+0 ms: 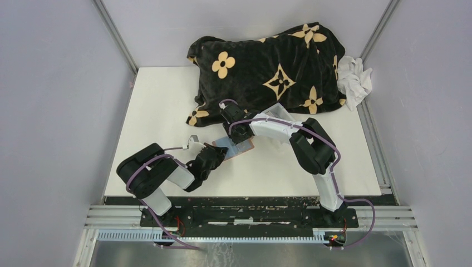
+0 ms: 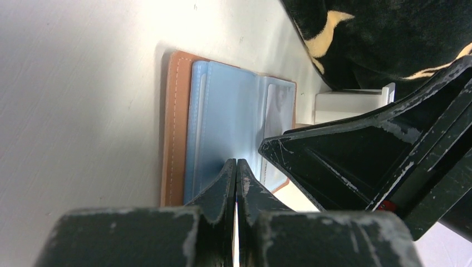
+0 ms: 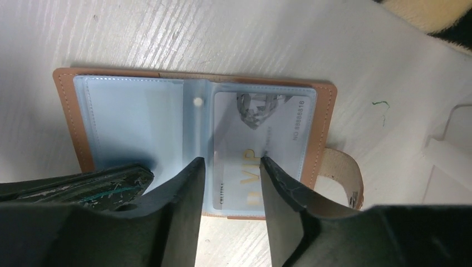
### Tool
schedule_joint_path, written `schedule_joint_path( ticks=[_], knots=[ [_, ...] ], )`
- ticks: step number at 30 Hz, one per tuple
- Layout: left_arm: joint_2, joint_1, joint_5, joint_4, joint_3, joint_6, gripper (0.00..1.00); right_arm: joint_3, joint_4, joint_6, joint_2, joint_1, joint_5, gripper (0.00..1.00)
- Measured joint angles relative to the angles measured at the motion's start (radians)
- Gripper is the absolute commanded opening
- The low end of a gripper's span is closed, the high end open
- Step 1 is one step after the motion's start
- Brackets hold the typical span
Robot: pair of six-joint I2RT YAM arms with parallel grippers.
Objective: Put the credit cards into the card holder
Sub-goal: Insert the credit card into the card holder.
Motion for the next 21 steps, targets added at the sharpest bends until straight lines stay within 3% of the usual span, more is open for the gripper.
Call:
schedule_joint_path(
  ticks=[5, 10, 21],
  knots=[
    [-0.040, 0.019, -0.005, -0.074, 0.014, 0.006, 0.08, 0.000, 0.000, -0.003, -0.001, -0.003, -0.002, 0.59],
    [-0.113, 0.030, -0.029, -0.189, 0.033, 0.066, 0.20, 0.003, -0.007, -0.015, -0.011, -0.004, -0.003, 0.64],
    [-0.356, 0.032, -0.110, -0.425, 0.129, 0.258, 0.29, 0.013, 0.047, -0.106, -0.126, -0.006, 0.048, 0.63]
  ],
)
